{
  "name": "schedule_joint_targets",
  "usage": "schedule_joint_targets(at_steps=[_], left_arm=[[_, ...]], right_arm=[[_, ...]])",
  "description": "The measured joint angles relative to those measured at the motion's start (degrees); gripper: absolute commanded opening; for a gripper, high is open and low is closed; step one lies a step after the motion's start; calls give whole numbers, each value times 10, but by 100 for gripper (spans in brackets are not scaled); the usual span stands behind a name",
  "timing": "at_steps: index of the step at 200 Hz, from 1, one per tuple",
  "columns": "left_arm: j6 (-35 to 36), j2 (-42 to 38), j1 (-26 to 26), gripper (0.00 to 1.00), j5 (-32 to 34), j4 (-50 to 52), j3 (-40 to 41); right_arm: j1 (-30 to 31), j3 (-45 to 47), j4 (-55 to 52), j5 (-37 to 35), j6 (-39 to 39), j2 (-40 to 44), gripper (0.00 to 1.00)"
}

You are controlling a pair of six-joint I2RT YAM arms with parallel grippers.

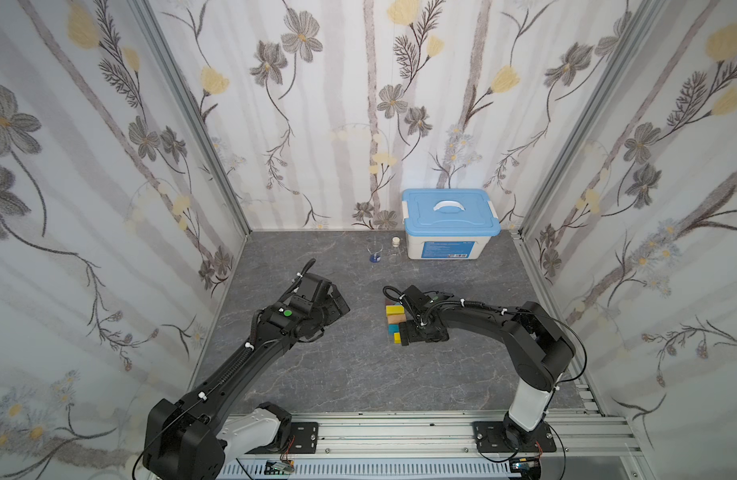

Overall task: Assemble a carrot with building blocks
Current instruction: Adjust the building block at the center of the board.

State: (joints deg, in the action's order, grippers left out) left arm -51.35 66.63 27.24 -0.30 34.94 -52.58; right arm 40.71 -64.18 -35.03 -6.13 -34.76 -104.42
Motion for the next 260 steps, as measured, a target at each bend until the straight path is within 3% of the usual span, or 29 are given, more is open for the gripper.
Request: schedule_joint_targets(at_steps=[86, 215, 233, 260], left_arm=[[21, 50, 7, 100, -43, -2, 6], [23, 52, 11, 100, -53, -7, 16], [23, 74, 14, 100, -59, -11, 16], [39, 145, 41, 92, -84, -9, -4]], right_arm=[[-35, 17, -8, -1, 5, 51, 100], [-40, 6, 2, 53, 18, 17, 100], [-40, 7, 3, 53, 18, 17, 100], [-46, 16, 3, 52, 18, 28, 100]])
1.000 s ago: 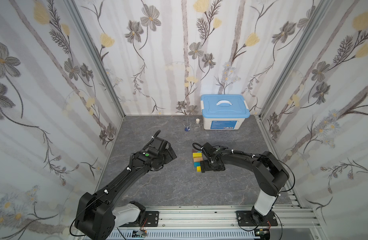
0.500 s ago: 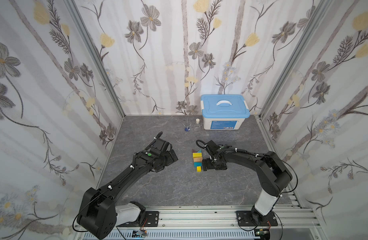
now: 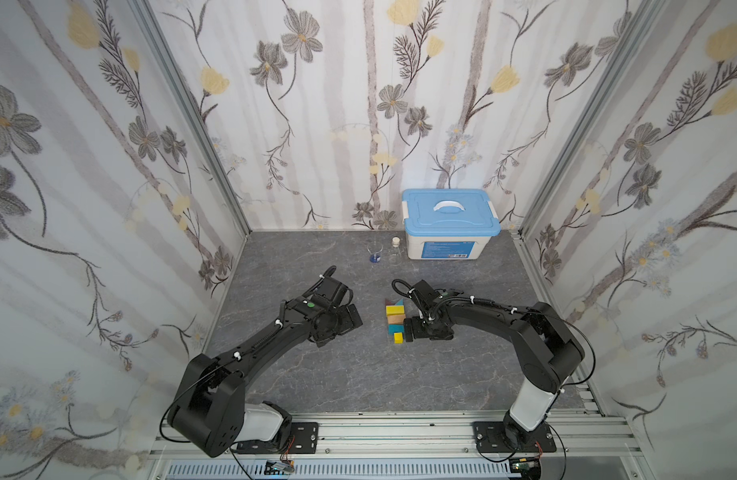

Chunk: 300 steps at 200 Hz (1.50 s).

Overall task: Assemble a carrot with building blocks
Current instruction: Adjust the building block at the center of the board.

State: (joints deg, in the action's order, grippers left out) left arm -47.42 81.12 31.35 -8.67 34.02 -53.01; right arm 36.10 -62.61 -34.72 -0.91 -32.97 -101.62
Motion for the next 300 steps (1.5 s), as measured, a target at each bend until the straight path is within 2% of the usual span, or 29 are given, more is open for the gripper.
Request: schedule_joint_targets(at_steps=[44, 112, 153, 200, 300], left_arm=[[12, 92, 57, 90, -9, -12, -34], [23, 197, 103, 90, 69, -12, -119], [24, 214, 105, 92, 108, 5, -137], [29, 251, 117, 94, 107, 9, -167], [34, 265, 122, 94, 99, 23, -177]], right_arm=[[-16, 19, -1, -5, 0, 30, 100], [-34, 35, -1, -6, 7, 66, 100], [-39, 39, -1, -6, 15, 73, 100], [-42, 40, -1, -6, 21, 73, 100], [-43, 38, -1, -1, 26, 68, 100]])
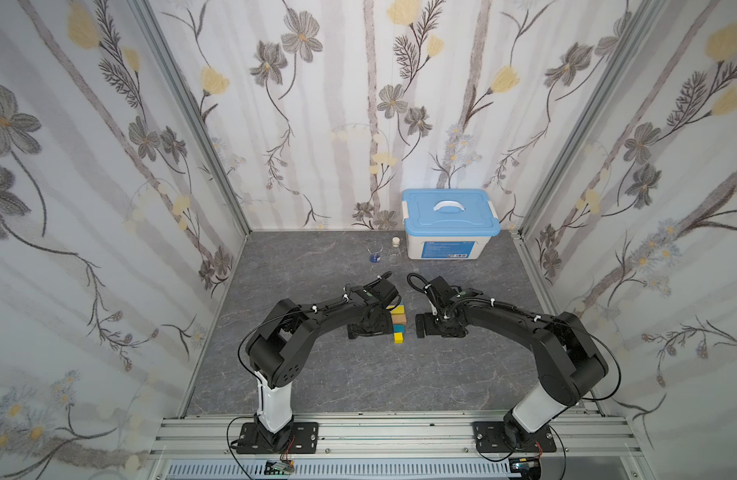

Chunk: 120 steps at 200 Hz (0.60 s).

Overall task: Assemble a carrot with building blocks
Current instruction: Adjust the building block at the center of the board.

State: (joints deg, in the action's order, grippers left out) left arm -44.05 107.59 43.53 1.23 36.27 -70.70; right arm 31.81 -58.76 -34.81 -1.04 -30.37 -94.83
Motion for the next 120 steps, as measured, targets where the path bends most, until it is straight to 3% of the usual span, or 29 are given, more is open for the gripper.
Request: schedule_joint_targets(at_steps=[120], left_arm=[[2, 8, 5, 95, -10, 1, -7]], right_arm=[[0, -2, 1, 10, 4, -9, 100]])
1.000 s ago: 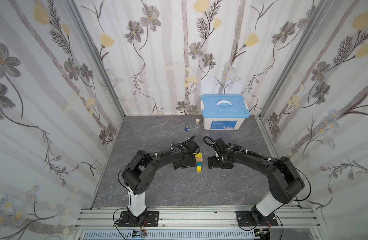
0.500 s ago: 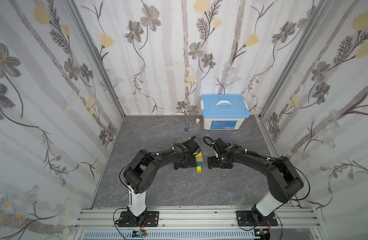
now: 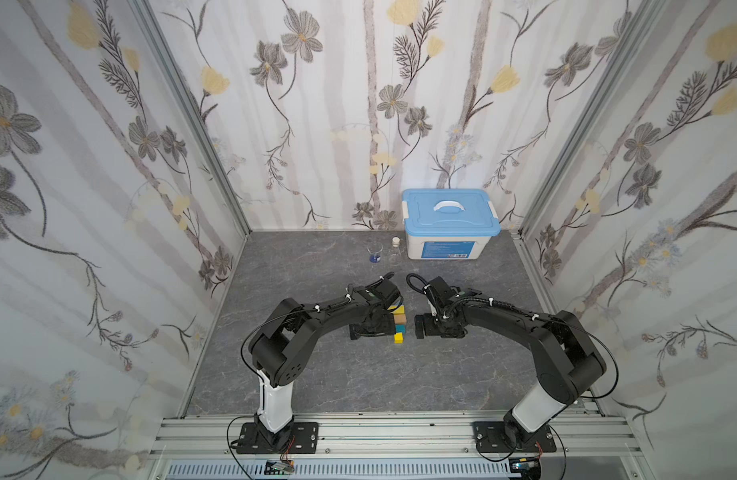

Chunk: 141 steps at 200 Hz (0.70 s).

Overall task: Assemble a carrot with building blocks
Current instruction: Adjust the building block at the center of the board.

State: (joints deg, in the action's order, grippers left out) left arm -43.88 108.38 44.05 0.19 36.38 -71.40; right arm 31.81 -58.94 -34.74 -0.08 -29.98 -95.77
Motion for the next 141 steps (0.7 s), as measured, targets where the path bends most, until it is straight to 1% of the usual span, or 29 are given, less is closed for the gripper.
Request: schedule_joint_targets(at_steps=[38, 76, 116, 141], left_arm=[[1, 0, 1, 96, 0, 1, -4], [2, -6, 0, 99, 3, 6, -3], [2, -43, -2, 100, 26, 26, 3], [2, -99, -11, 100, 49, 47, 15]], right_arm=[[0, 0, 1, 1, 0, -3, 100], [0, -1, 0, 1, 0, -1, 100], [0, -2, -1, 1, 0, 8, 100], [0, -8, -9, 1, 4, 31, 100]])
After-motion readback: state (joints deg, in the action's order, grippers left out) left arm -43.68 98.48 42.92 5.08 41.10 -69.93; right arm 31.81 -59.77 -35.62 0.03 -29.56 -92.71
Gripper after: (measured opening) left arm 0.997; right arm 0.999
